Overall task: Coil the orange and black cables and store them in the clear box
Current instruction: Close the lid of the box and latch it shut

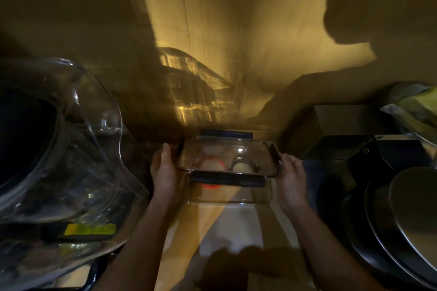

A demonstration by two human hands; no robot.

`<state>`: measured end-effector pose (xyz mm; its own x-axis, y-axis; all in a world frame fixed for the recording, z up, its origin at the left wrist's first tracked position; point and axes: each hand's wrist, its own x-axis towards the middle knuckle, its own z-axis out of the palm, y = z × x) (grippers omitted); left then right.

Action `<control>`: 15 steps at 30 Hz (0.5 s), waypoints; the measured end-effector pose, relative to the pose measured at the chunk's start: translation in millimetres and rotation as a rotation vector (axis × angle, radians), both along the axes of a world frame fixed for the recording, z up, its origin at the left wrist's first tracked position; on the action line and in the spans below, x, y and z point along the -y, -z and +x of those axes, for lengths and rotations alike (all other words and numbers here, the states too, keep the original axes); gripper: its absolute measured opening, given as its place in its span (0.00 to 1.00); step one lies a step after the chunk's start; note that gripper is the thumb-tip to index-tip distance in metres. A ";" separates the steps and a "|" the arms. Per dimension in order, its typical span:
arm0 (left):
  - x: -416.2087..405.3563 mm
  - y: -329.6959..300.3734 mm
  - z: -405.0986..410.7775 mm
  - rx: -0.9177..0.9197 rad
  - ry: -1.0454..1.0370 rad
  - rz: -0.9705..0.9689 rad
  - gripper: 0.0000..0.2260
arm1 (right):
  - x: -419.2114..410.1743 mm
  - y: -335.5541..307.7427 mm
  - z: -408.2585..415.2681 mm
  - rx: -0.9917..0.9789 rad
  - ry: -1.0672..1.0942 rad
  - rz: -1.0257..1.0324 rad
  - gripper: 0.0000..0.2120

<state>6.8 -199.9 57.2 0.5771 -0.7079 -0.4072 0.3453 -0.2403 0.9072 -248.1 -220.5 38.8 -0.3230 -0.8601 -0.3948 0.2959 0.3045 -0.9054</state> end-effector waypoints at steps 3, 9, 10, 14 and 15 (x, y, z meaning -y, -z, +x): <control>-3.9 9.2 2.6 0.000 0.024 0.011 0.13 | -4.7 3.1 -2.4 -0.032 -0.019 -0.001 0.03; -8.8 17.3 5.1 0.086 0.127 0.036 0.09 | -3.7 3.3 -3.4 -0.061 -0.083 -0.002 0.13; -10.7 16.6 4.1 0.113 0.148 0.043 0.10 | -4.4 3.6 -2.8 -0.090 -0.097 0.001 0.14; -15.0 24.6 5.7 0.161 0.157 0.072 0.12 | -8.5 7.4 -0.4 -0.191 -0.139 0.052 0.18; -15.6 26.6 5.7 0.164 0.163 0.087 0.12 | -9.5 8.9 -0.1 -0.205 -0.146 0.059 0.18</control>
<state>12.5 -184.4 30.7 0.5212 -0.7637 -0.3809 0.1458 -0.3601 0.9215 -248.2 -211.0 30.0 -0.2753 -0.8809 -0.3851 0.0575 0.3847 -0.9212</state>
